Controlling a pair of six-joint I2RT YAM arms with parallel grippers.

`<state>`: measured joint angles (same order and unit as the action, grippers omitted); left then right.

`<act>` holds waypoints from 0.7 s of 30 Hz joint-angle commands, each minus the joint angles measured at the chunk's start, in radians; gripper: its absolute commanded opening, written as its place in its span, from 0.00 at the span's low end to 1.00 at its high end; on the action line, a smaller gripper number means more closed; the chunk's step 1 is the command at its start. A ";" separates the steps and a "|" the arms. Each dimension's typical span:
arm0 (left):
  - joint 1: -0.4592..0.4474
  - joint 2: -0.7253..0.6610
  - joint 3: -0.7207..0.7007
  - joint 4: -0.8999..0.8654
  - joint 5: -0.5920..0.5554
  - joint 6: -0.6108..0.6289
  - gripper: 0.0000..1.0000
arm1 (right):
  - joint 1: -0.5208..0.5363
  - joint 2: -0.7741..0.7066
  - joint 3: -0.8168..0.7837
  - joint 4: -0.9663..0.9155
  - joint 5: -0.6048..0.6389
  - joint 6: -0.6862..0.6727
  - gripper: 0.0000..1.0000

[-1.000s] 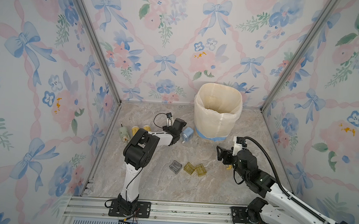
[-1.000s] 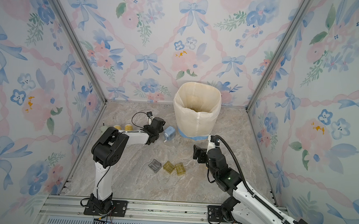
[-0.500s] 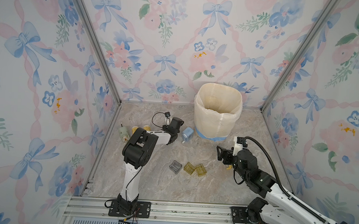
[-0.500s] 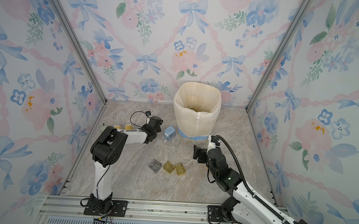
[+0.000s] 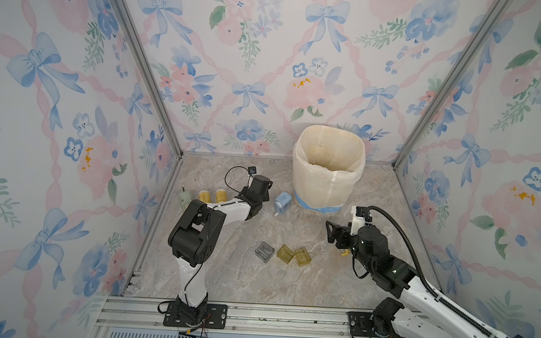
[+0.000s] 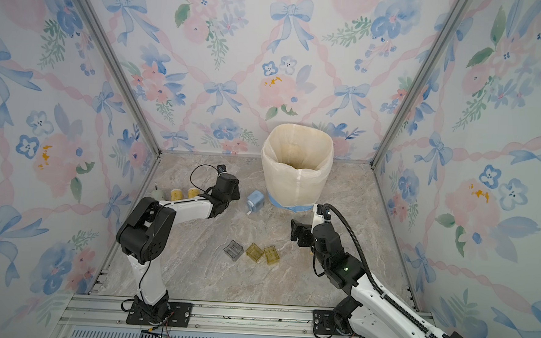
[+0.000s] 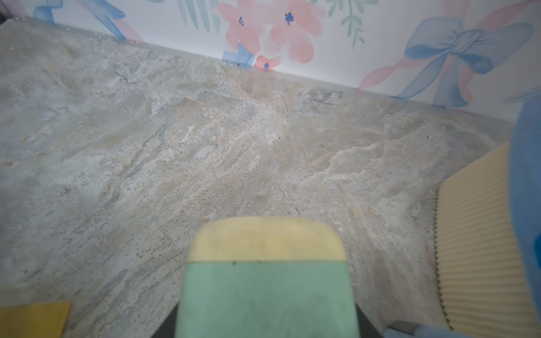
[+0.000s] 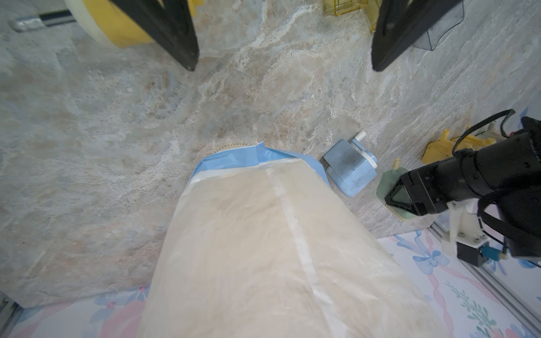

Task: Take out the pencil sharpener tray and clean the shavings
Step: Pick up the pencil sharpener from the center of the board.

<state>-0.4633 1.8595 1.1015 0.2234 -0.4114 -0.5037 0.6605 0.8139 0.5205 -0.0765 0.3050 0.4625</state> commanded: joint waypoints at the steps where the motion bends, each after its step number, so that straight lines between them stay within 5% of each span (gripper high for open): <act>1: 0.002 -0.086 -0.047 0.015 0.064 0.045 0.16 | -0.010 0.025 0.042 -0.012 -0.055 -0.033 0.92; 21: -0.034 -0.396 -0.290 0.016 0.344 0.039 0.00 | -0.079 0.220 0.196 0.032 -0.333 -0.128 0.95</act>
<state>-0.4904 1.5009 0.8330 0.2222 -0.1192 -0.4889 0.6014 1.0122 0.6811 -0.0578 0.0456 0.3573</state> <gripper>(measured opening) 0.560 0.944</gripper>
